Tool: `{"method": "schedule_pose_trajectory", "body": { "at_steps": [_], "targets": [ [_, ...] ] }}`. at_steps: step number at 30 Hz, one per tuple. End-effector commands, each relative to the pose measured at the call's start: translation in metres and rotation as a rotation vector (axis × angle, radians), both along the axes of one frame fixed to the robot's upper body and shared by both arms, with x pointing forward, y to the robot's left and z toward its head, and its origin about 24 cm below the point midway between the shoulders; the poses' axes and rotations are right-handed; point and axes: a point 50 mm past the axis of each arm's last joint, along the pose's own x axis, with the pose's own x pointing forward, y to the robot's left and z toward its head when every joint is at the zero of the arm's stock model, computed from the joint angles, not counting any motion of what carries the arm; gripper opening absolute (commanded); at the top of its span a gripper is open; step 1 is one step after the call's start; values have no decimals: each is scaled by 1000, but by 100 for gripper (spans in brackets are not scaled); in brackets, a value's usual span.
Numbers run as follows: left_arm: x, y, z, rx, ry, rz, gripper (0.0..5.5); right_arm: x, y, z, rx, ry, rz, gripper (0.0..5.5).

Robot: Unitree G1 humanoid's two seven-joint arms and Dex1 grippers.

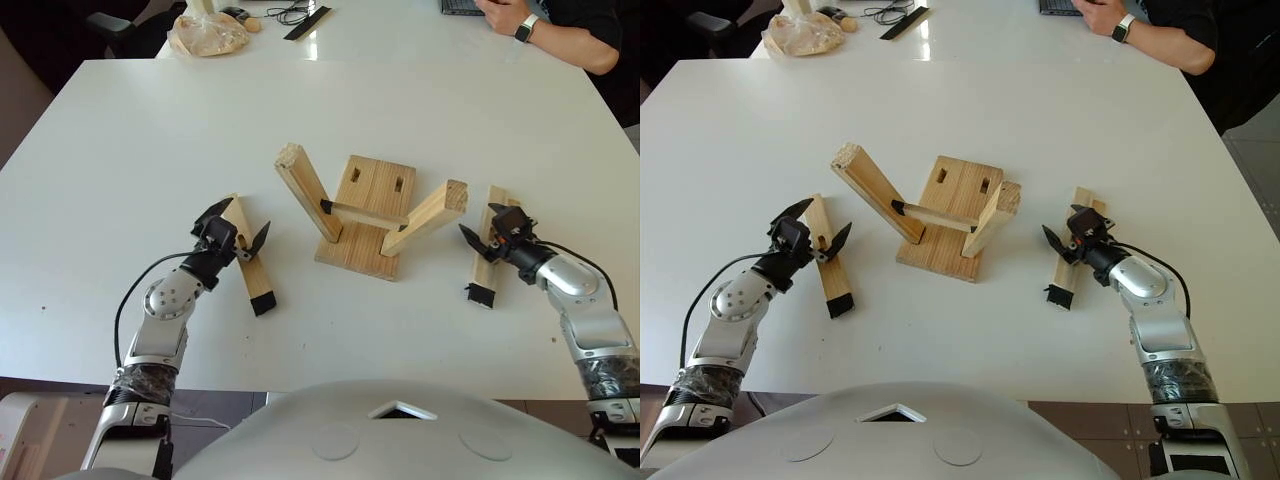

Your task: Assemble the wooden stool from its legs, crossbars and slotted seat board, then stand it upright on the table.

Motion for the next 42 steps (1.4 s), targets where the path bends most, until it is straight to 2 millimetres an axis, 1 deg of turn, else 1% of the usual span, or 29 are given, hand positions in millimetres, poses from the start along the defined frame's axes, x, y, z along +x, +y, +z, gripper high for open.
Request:
{"method": "schedule_pose_trajectory", "body": {
  "at_steps": [1, 4, 6, 7, 12, 15, 18, 21, 23, 25, 27, 29, 31, 33, 36, 39, 42],
  "targets": [
    [-8, 18, -10, 73, 92, 12, 448, -6, -21, -6, -68, 69, -41, 357],
    [-4, 24, -5, 97, 79, 1, 448, -3, -19, 0, -53, 48, -29, 357],
    [2, 23, 1, 95, 57, -14, 448, 0, -13, 5, -32, 25, -7, 357],
    [6, 19, 7, 78, 34, -26, 448, 2, -7, 9, -13, 9, 7, 357],
    [31, -11, 42, -18, -81, -93, 448, 7, 19, 35, 74, -46, 112, 357],
    [41, -34, 61, -26, -133, -169, 448, 4, 34, 51, 83, -29, 242, 357],
    [39, -51, 68, 73, -145, -276, 448, -1, 46, 61, 60, -2, 366, 357],
    [35, -60, 69, 73, -120, -304, 448, -9, 56, 67, 46, 47, 482, 357],
    [37, -66, 66, 67, -110, -307, 448, -19, 63, 68, 40, 94, 563, 357],
    [38, -76, 65, 63, -115, -330, 448, -31, 67, 66, 34, 163, 644, 357],
    [38, -89, 70, 24, -132, -363, 448, -42, 68, 60, 19, 237, 709, 357],
    [36, -102, 72, -12, -141, -416, 448, -50, 66, 54, 8, 296, 737, 357],
    [33, -112, 65, -22, -119, -466, 448, -52, 63, 47, -4, 336, 734, 357],
    [30, -120, 59, -25, -105, -498, 448, -49, 60, 41, -25, 349, 726, 357],
    [24, -133, 62, -55, -110, -573, 448, -35, 60, 39, -25, 286, 668, 357],
    [20, -142, 63, -73, -110, -612, 448, -23, 59, 38, -39, 234, 630, 357],
    [14, -153, 58, -78, -97, -654, 448, -6, 59, 37, -41, 161, 559, 357]
  ]
}}
